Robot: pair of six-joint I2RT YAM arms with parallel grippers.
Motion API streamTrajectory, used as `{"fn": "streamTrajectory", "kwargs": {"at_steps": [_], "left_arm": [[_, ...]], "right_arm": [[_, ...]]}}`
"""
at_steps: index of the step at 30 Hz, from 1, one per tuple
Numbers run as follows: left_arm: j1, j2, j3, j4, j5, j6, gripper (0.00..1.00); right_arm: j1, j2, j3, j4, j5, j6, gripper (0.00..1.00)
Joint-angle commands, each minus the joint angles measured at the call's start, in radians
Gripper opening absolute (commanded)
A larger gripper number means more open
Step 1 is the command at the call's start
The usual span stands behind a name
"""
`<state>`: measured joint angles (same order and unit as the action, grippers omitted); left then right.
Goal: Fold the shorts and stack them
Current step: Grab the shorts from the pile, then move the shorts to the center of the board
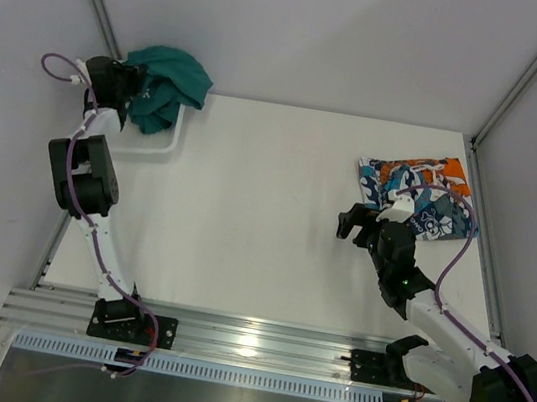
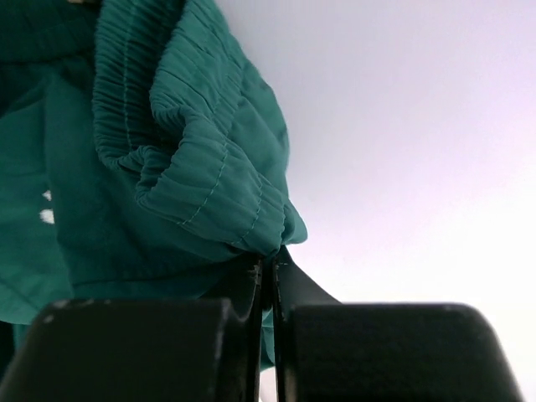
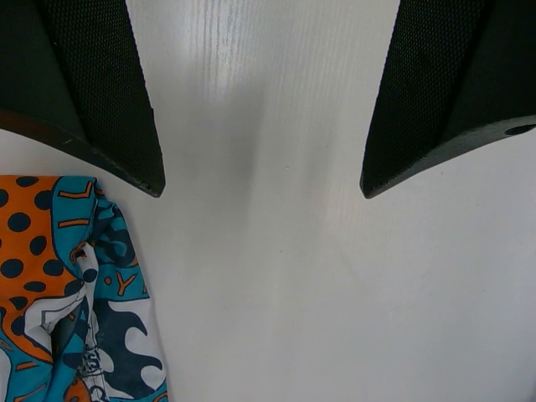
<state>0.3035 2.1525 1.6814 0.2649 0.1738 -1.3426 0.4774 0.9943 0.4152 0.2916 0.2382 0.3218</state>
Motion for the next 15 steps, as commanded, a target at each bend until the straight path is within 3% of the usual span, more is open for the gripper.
{"fn": "streamTrajectory", "kwargs": {"at_steps": [1, 9, 12, 15], "left_arm": [[-0.012, -0.098, 0.02, 0.094, 0.05, -0.029, 0.0], [-0.066, -0.362, -0.023, 0.147, 0.095, 0.0, 0.0], [-0.165, -0.557, -0.106, 0.165, 0.041, 0.135, 0.0], [-0.347, -0.755, -0.143, 0.083, -0.098, 0.449, 0.0]], "right_arm": [[-0.003, 0.003, 0.01, 0.06, 0.0, 0.006, 0.99], [-0.003, 0.006, 0.011, 0.058, -0.013, 0.005, 1.0], [-0.003, 0.009, 0.013, 0.061, -0.019, 0.005, 0.99], [-0.003, 0.018, 0.019, 0.054, -0.023, 0.005, 1.0]]}}
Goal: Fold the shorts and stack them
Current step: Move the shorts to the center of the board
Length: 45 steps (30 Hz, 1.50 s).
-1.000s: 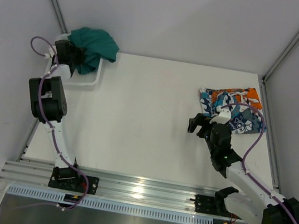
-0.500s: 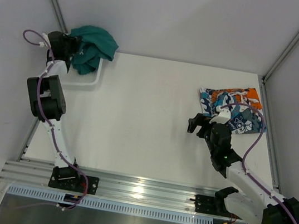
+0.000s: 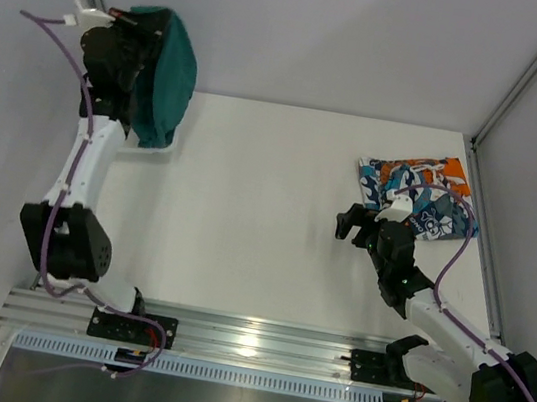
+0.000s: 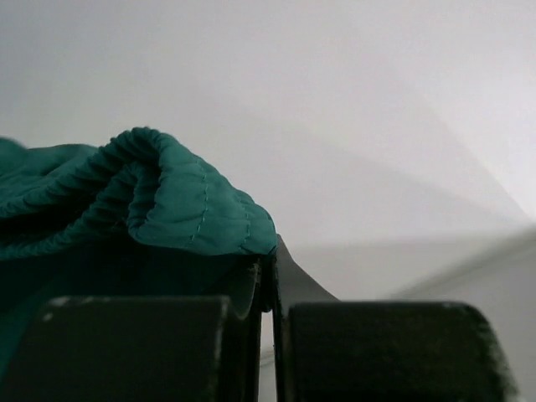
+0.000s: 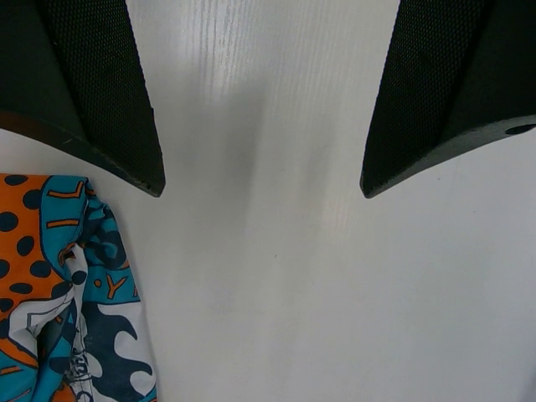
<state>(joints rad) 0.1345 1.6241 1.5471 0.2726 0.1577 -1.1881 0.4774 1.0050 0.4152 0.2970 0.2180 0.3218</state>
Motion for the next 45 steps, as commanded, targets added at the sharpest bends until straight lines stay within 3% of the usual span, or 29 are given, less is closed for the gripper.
{"fn": "streamTrajectory", "kwargs": {"at_steps": [1, 5, 9, 13, 22, 28, 32, 37, 40, 45], "left_arm": [[-0.22, -0.266, -0.012, 0.045, -0.121, 0.33, 0.0], [-0.41, -0.441, 0.011, -0.018, -0.26, 0.488, 0.0], [-0.591, -0.538, 0.068, -0.045, -0.32, 0.738, 0.0], [-0.693, -0.642, 0.036, -0.09, -0.308, 0.756, 0.0], [-0.717, -0.93, -0.329, -0.216, -0.322, 0.662, 0.0], [-0.717, -1.058, -0.398, -0.433, -0.377, 0.663, 0.0], [-0.717, -1.11, -0.397, -0.499, -0.415, 0.682, 0.0], [-0.717, -1.119, -0.381, -0.556, -0.435, 0.693, 0.0], [-0.717, -1.104, -0.358, -0.601, -0.454, 0.688, 0.0], [-0.717, -1.069, -0.343, -0.664, -0.48, 0.664, 0.0]], "right_arm": [[-0.003, 0.006, 0.019, 0.047, -0.003, 0.003, 0.99], [-0.005, -0.009, 0.01, 0.053, -0.005, 0.005, 1.0], [-0.003, -0.003, 0.014, 0.053, -0.017, 0.005, 0.99], [-0.003, -0.003, 0.017, 0.048, -0.012, 0.003, 1.0], [-0.005, -0.017, 0.013, 0.044, -0.012, 0.003, 0.99], [-0.005, -0.016, 0.016, 0.048, -0.048, 0.0, 1.0], [0.009, -0.038, 0.027, 0.037, -0.167, -0.016, 0.99], [0.131, -0.112, 0.04, 0.022, -0.339, -0.055, 0.99], [0.284, -0.114, 0.125, -0.09, -0.342, -0.053, 0.93], [0.577, -0.062, 0.183, -0.085, -0.229, -0.018, 0.88]]}}
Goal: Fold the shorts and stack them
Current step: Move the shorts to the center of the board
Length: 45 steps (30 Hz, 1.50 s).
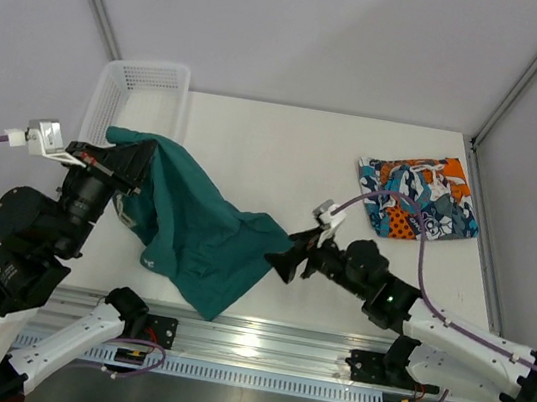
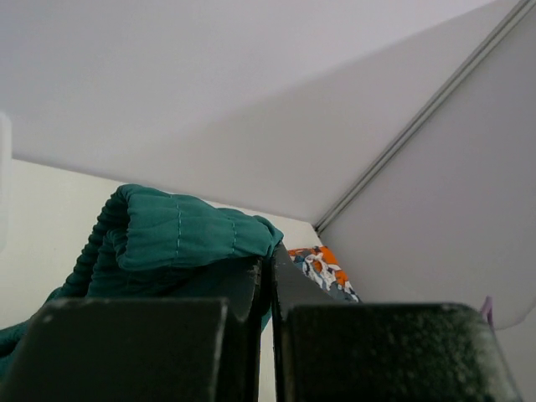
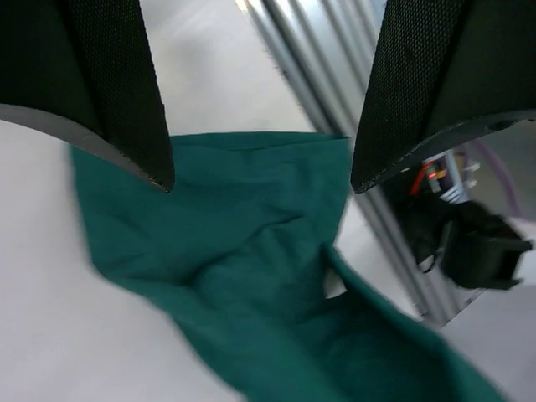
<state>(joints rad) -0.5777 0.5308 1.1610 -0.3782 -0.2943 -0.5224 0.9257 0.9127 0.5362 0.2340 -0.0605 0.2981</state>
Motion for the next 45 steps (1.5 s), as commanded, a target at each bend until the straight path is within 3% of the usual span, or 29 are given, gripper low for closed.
{"fn": "streamTrajectory", "kwargs": {"at_steps": [1, 8, 21, 30, 38, 45], "left_arm": [[-0.005, 0.032, 0.045, -0.016, -0.034, -0.013, 0.0], [-0.005, 0.063, 0.078, -0.068, -0.055, -0.05, 0.0], [-0.005, 0.067, 0.147, -0.134, -0.095, -0.097, 0.0], [-0.005, 0.083, 0.183, -0.162, -0.106, -0.11, 0.0], [-0.005, 0.09, 0.192, -0.165, -0.108, -0.136, 0.0], [-0.005, 0.092, 0.186, -0.168, -0.109, -0.146, 0.0]], "right_arm": [[0.225, 0.079, 0.077, -0.021, 0.133, 0.004, 0.86], [0.427, 0.41, 0.189, 0.109, 0.304, 0.051, 0.83], [0.532, 0.836, 0.344, 0.378, 0.424, 0.098, 0.88], [0.59, 0.969, 0.398, 0.547, 0.481, 0.081, 0.89], [0.628, 1.035, 0.427, 0.542, 0.603, 0.104, 0.87], [0.631, 1.071, 0.469, 0.512, 0.634, 0.113, 0.79]]}}
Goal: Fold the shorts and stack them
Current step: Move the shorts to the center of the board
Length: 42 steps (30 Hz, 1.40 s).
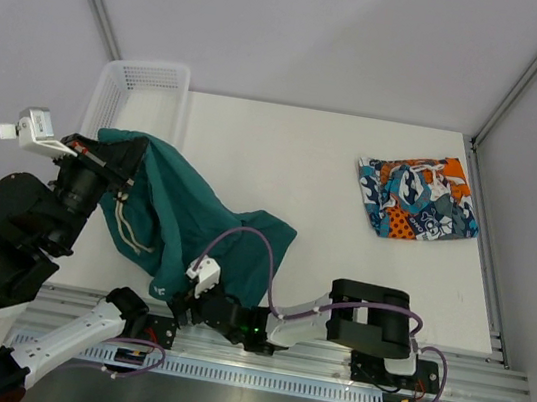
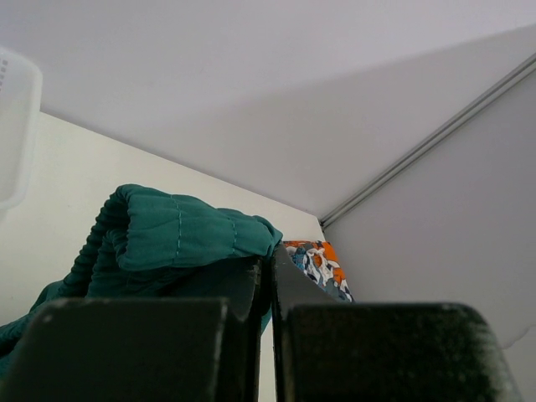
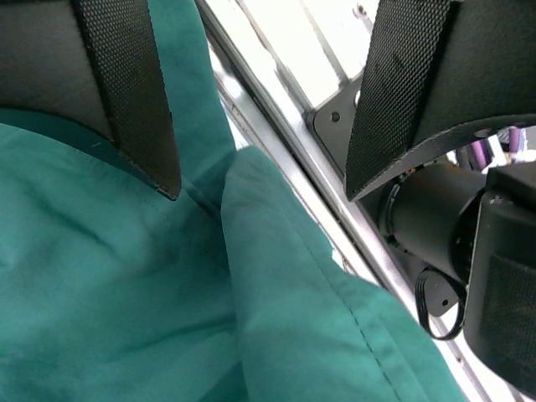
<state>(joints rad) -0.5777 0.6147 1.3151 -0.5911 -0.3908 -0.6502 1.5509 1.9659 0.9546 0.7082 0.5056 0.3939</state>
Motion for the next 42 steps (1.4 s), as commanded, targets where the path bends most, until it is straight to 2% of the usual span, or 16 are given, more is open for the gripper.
{"fn": "streamTrajectory", "kwargs": {"at_steps": [1, 9, 19, 22, 23, 24, 25, 26, 29, 32, 34, 35, 37, 38, 40, 42], "left_arm": [[-0.005, 0.007, 0.03, 0.045, -0.013, -0.02, 0.0], [-0.005, 0.007, 0.027, 0.048, -0.013, -0.029, 0.0], [-0.005, 0.007, 0.013, 0.053, -0.011, -0.04, 0.0], [-0.005, 0.003, 0.012, 0.056, -0.011, -0.04, 0.0], [-0.005, 0.005, 0.01, 0.054, -0.011, -0.042, 0.0], [-0.005, 0.006, 0.016, 0.054, -0.01, -0.04, 0.0], [-0.005, 0.007, 0.015, 0.054, -0.01, -0.04, 0.0], [-0.005, 0.007, 0.015, 0.054, -0.011, -0.04, 0.0], [-0.005, 0.007, 0.022, 0.044, -0.026, -0.032, 0.0], [-0.005, 0.011, 0.05, 0.019, -0.045, -0.013, 0.0], [-0.005, 0.02, 0.07, -0.007, -0.069, 0.004, 0.0], [-0.005, 0.028, 0.085, -0.019, -0.082, 0.007, 0.0], [-0.005, 0.048, 0.093, -0.038, -0.114, 0.015, 0.0], [-0.007, 0.054, 0.09, -0.052, -0.123, 0.017, 0.0], [-0.005, 0.059, 0.078, -0.039, -0.138, 0.015, 0.0], [-0.005, 0.065, 0.052, -0.024, -0.148, 0.017, 0.0]], "right_arm": [[0.006, 0.021, 0.056, 0.021, 0.076, 0.022, 0.77], [0.009, 0.056, 0.116, -0.05, 0.085, 0.039, 0.62], [0.043, 0.082, 0.116, -0.095, 0.154, 0.103, 0.63], [0.041, 0.091, 0.136, -0.119, 0.16, 0.108, 0.49], [0.043, 0.093, 0.141, -0.125, 0.16, 0.108, 0.39], [0.043, 0.094, 0.142, -0.136, 0.168, 0.115, 0.33], [0.041, 0.093, 0.139, -0.138, 0.171, 0.115, 0.18], [0.043, 0.079, 0.131, -0.138, 0.174, 0.117, 0.12], [0.041, -0.007, 0.057, -0.108, 0.172, 0.094, 0.0], [0.041, -0.129, -0.051, -0.137, 0.162, 0.056, 0.0], [0.031, -0.28, -0.069, -0.29, 0.163, 0.04, 0.0], [0.026, -0.333, -0.071, -0.446, 0.168, 0.043, 0.0], [-0.01, -0.503, -0.071, -0.594, 0.146, 0.031, 0.0], [-0.031, -0.559, -0.065, -0.754, 0.102, 0.023, 0.0], [-0.121, -0.7, -0.022, -0.904, 0.035, 0.01, 0.0], [-0.205, -0.772, 0.044, -1.105, -0.042, 0.002, 0.0]]}}
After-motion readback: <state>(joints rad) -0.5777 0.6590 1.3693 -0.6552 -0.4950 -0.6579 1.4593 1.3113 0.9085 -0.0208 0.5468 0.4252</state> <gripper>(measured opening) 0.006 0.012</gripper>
